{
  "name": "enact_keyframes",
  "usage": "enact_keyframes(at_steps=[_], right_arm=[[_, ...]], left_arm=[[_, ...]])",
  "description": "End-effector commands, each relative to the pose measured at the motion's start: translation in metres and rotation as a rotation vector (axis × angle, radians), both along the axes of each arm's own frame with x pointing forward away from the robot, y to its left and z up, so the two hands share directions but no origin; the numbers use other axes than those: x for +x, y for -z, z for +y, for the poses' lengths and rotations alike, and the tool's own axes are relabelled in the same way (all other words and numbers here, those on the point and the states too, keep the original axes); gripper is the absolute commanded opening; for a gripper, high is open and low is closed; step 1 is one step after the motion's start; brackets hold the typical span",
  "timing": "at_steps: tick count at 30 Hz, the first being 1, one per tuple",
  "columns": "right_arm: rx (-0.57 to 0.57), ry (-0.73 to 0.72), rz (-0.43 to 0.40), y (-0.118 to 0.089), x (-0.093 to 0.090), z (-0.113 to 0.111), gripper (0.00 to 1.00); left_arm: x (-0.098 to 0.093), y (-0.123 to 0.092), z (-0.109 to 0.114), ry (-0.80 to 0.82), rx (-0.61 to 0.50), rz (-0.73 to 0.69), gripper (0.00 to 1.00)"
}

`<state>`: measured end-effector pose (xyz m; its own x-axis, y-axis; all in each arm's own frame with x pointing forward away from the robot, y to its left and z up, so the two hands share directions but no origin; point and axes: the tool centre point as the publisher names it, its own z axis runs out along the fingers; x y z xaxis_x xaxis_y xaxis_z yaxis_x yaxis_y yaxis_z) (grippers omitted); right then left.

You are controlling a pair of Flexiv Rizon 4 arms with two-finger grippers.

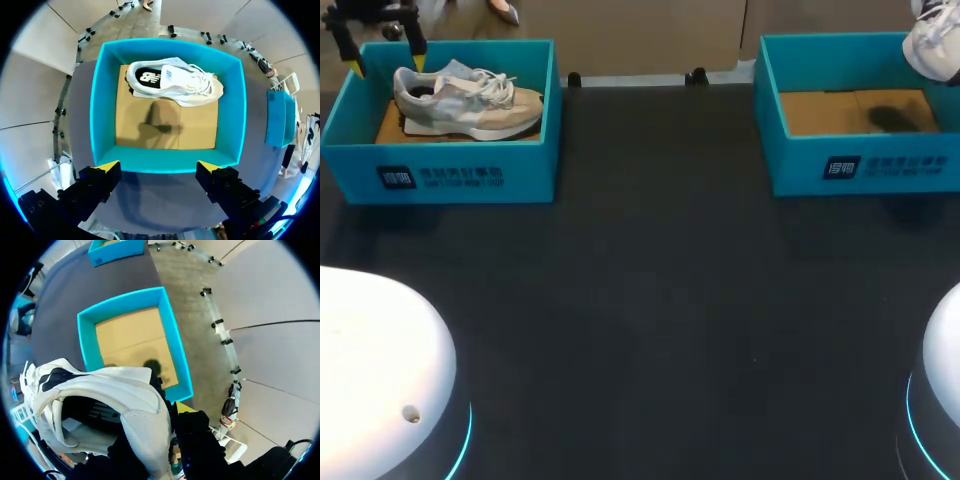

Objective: Take the shoe out of the shoebox, open the shoe tongue, remove and reinsert the insole, then place the shoe into the shoebox

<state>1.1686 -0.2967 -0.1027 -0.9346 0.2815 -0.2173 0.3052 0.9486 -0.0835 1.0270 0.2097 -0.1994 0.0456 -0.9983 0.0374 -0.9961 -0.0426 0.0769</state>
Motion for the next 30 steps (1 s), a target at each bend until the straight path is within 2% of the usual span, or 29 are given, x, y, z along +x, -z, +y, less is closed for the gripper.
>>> enact_keyframes(at_steps=[1, 6, 9, 14, 22, 30], right_arm=[[0.002, 0.060, 0.026, -0.002, 0.006, -0.004, 0.00], [0.020, 0.185, 0.044, 0.001, 0.008, -0.013, 0.00], [0.039, 0.336, 0.080, 0.004, 0.005, -0.022, 0.00], [0.138, 0.573, 0.123, 0.016, -0.006, -0.040, 0.00], [0.138, 0.573, 0.123, 0.016, -0.006, -0.040, 0.00], [0.138, 0.573, 0.123, 0.016, -0.006, -0.040, 0.00]], left_arm=[[-0.003, 0.001, 0.002, 0.015, -0.007, -0.007, 1.00], [-0.003, 0.001, 0.002, 0.024, -0.006, 0.001, 1.00], [-0.004, 0.001, 0.002, 0.051, -0.007, -0.001, 1.00], [0.002, 0.000, 0.003, 0.049, -0.018, 0.002, 1.00], [0.032, 0.001, 0.004, 0.008, -0.004, 0.015, 1.00], [0.034, -0.003, 0.003, 0.050, -0.006, -0.010, 1.00]])
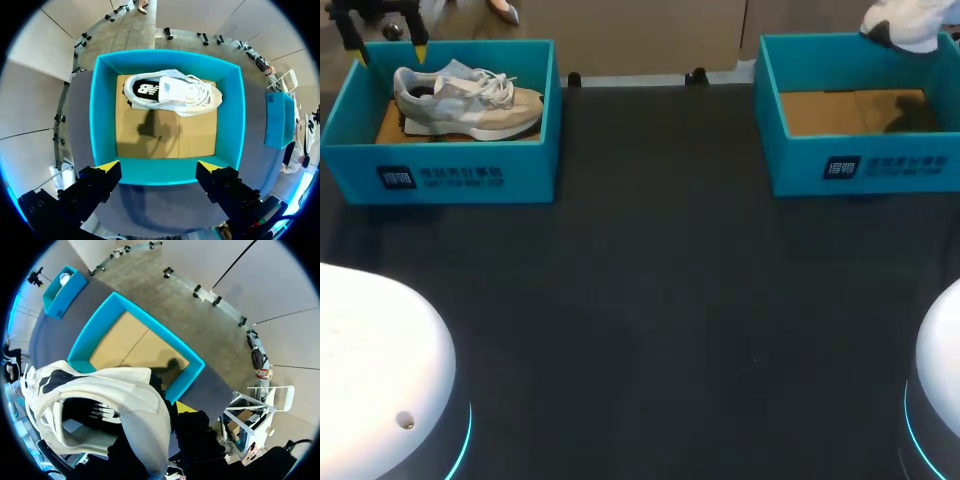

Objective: Take the shoe out of the shoebox, open the shoe tongue, remove and reinsert the insole, then place the shoe into the shoebox

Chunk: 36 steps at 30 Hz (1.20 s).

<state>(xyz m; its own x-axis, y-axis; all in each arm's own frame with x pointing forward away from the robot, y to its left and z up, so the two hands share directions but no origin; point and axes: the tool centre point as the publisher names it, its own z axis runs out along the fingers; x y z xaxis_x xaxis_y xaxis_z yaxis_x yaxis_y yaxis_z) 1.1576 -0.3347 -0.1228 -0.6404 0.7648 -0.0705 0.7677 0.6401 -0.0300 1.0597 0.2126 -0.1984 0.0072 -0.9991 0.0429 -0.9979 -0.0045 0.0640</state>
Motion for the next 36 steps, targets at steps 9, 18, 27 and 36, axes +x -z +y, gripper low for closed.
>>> enact_keyframes(at_steps=[9, 18, 27, 36], right_arm=[[0.114, 0.522, 0.041, 0.018, -0.019, -0.020, 0.00], [0.114, 0.522, 0.041, 0.018, -0.019, -0.020, 0.00], [0.042, 0.580, 0.002, 0.022, -0.023, -0.003, 0.00], [-0.017, 0.604, -0.011, 0.053, -0.042, 0.019, 0.00]], left_arm=[[0.000, 0.000, 0.003, 0.030, 0.005, -0.007, 1.00], [0.000, 0.000, 0.003, 0.030, 0.005, -0.007, 1.00], [0.000, 0.000, 0.003, 0.030, 0.005, -0.007, 1.00], [0.000, 0.000, 0.003, 0.030, 0.005, -0.007, 1.00]])
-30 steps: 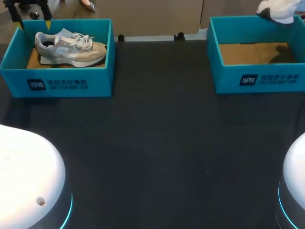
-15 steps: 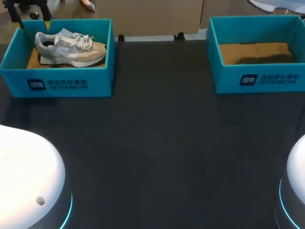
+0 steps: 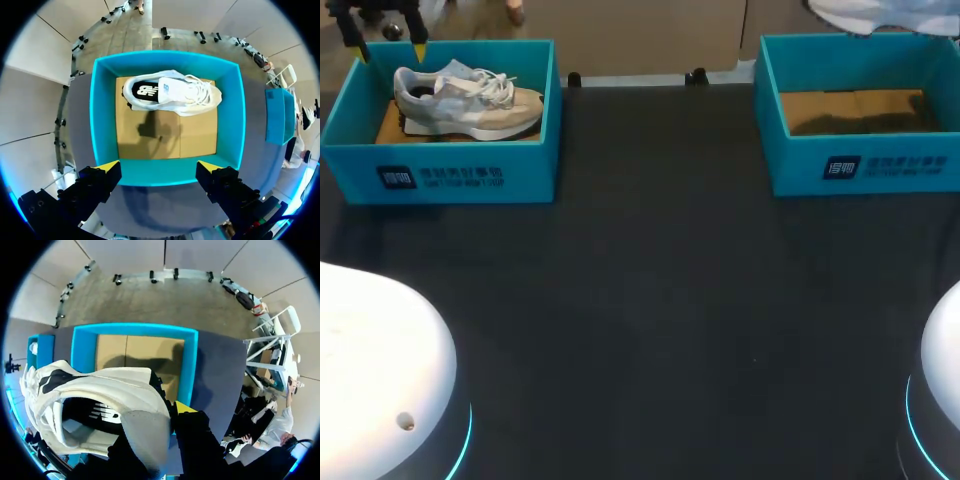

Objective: Take the shoe out of the shoebox, open the shoe tongue, remove and reinsert the insole, then place the shoe into the shoebox

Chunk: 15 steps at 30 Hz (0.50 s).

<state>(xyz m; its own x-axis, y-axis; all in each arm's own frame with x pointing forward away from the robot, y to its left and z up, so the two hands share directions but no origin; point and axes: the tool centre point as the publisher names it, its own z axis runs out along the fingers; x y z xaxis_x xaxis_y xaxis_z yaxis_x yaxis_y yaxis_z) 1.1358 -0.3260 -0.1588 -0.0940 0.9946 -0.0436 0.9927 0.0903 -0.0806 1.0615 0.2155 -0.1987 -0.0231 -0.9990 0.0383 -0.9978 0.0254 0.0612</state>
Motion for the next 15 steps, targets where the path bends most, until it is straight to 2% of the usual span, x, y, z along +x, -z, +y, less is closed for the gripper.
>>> enact_keyframes(at_steps=[1, 8, 10, 15], right_arm=[[-0.048, -0.006, -0.066, 0.020, -0.024, 0.011, 0.00], [-0.074, 0.024, -0.083, 0.043, -0.048, 0.005, 0.00], [-0.082, 0.035, -0.070, 0.049, -0.051, 0.004, 0.00], [-0.082, 0.035, -0.070, 0.049, -0.051, 0.004, 0.00]], left_arm=[[-0.002, 0.000, 0.000, 0.000, 0.000, -0.004, 1.00], [-0.002, 0.000, 0.000, 0.000, 0.000, -0.004, 1.00], [-0.002, 0.000, 0.000, 0.000, 0.000, -0.004, 1.00], [-0.002, 0.000, 0.000, 0.000, 0.000, -0.004, 1.00]])
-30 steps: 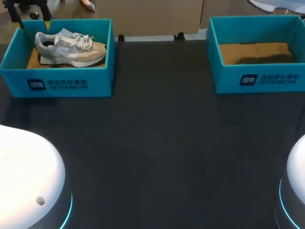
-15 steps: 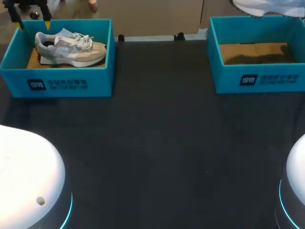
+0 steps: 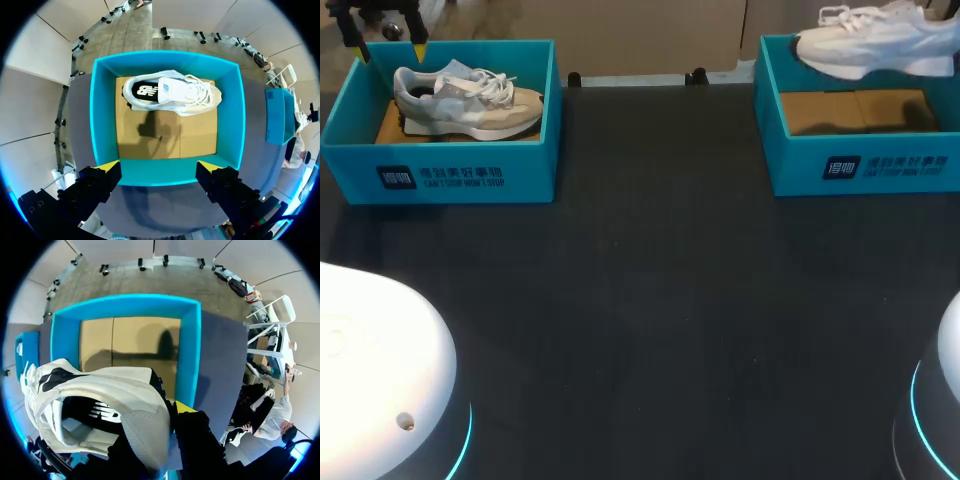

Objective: Take the shoe out of the shoebox, open the shoe tongue, remove and reinsert the insole, then place the shoe into the shoebox

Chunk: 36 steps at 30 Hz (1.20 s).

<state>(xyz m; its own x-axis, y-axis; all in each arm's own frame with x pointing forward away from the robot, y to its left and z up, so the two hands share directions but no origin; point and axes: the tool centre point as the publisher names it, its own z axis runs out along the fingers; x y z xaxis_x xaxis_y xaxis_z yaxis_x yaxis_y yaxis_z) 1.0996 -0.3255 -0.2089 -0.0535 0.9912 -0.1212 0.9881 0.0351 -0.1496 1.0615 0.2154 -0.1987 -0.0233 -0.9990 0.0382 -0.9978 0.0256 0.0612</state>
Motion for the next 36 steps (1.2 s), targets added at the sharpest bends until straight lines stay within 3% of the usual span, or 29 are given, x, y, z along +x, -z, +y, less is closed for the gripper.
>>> enact_keyframes(at_steps=[1, 8, 12, 18, 24, 36], right_arm=[[-0.002, -0.017, -0.134, -0.001, -0.015, 0.003, 0.00], [-0.032, -0.012, -0.145, -0.001, -0.013, 0.004, 0.00], [-0.080, -0.002, -0.210, 0.011, -0.010, 0.009, 0.00], [-0.119, 0.006, -0.235, 0.031, -0.012, 0.009, 0.00], [-0.144, 0.025, -0.270, 0.035, -0.018, 0.002, 0.00], [-0.155, 0.021, -0.263, 0.058, -0.022, -0.008, 0.00]], left_arm=[[-0.002, 0.000, 0.000, 0.000, 0.000, -0.004, 1.00], [-0.002, 0.000, 0.000, 0.000, 0.000, -0.004, 1.00], [-0.002, 0.000, 0.000, 0.000, 0.000, -0.004, 1.00], [-0.002, 0.000, 0.000, 0.000, 0.000, -0.004, 1.00], [-0.002, 0.000, 0.000, 0.000, 0.000, -0.004, 1.00], [-0.002, 0.000, 0.000, 0.000, 0.000, -0.004, 1.00]])
